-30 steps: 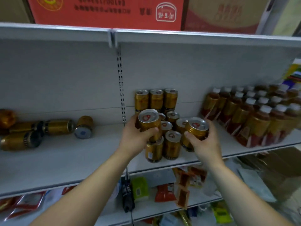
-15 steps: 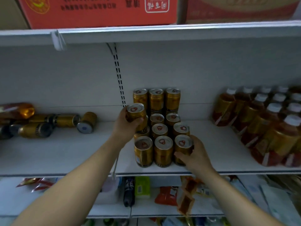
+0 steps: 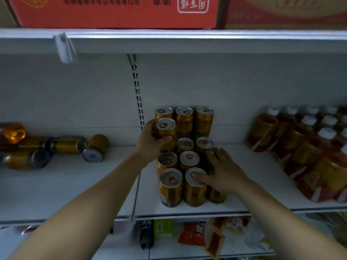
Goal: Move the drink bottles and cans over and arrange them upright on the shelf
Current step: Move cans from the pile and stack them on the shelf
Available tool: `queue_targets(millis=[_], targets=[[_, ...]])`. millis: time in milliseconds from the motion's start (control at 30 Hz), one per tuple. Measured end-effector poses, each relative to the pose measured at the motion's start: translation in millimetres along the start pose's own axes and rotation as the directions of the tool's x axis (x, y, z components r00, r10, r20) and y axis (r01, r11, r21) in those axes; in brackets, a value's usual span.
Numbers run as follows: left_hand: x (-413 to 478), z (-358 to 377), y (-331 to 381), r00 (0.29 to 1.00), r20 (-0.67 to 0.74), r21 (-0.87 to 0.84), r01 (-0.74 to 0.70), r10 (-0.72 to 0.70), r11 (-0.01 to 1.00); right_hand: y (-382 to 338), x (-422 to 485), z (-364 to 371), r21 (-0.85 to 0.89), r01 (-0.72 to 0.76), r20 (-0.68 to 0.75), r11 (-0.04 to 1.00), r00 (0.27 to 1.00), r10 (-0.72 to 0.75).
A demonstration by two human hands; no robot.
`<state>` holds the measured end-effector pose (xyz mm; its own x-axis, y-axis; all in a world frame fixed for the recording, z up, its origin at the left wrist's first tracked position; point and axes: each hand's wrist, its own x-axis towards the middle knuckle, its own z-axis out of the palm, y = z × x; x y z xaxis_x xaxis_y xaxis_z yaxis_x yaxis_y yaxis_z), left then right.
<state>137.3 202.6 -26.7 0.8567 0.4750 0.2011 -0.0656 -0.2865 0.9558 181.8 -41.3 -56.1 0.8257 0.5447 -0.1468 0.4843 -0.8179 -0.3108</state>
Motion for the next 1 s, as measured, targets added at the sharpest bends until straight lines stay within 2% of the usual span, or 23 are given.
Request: queue_targets(millis=[67,133,367,433,500,600,733,833,933,1000], targets=[[8.9,-1.5,-5.7,1.0,-0.009,-0.031,0.025,-0.025,0.999,0.0,-0.7,-0.2,0.005,-0.02,0.009,1.0,1.0,0.02],[14.7,0.8,-11.8,0.999,0.04,-0.059,0.027,-0.025,0.998,-1.1,-1.4,0.2,0.011,-0.034,0.022,0.999,0.999,0.034],[9.4,12.1,-15.2,0.989,0.145,-0.029,0.004,0.0,1.0,-4.7,-3.8,-1.5,-0.008,-0.036,0.037,0.999,0.999,0.036],[9.4,7.6,-9.1,0.985,0.165,-0.009,0.043,-0.041,0.999,-6.4,-2.8,-6.3,-0.021,-0.027,0.055,0.999,0.998,0.028],[6.2,-1.5,-2.4,0.974,0.178,0.016,0.139,-0.14,0.99,-9.7,1.9,-18.2,-0.074,-0.01,0.061,0.997,0.998,0.014],[-6.2,-22.5,0.0,0.952,0.173,0.193,0.217,-0.251,0.957,-28.0,14.8,-39.3,-0.131,0.065,0.014,0.989,0.998,-0.064],[-43.5,-65.7,0.0,0.938,0.177,0.595,0.139,-0.298,0.792,-83.8,29.1,-51.2,-0.139,0.266,-0.062,0.954,0.959,-0.277],[-71.9,-110.2,0.6,0.921,0.143,0.699,0.165,-0.363,0.695,-134.5,31.5,-49.4,-0.103,0.373,-0.086,0.922,0.92,-0.382],[-93.5,-160.9,-3.5,0.921,0.065,0.765,0.2,-0.383,0.612,-180.5,35.9,-44.4,-0.298,0.356,-0.144,0.886,0.9,-0.41],[-106.7,-197.8,-10.3,0.939,0.009,0.79,0.204,-0.344,0.579,-207.0,42.2,-40.4,-0.389,0.32,-0.191,0.864,0.889,-0.416]])
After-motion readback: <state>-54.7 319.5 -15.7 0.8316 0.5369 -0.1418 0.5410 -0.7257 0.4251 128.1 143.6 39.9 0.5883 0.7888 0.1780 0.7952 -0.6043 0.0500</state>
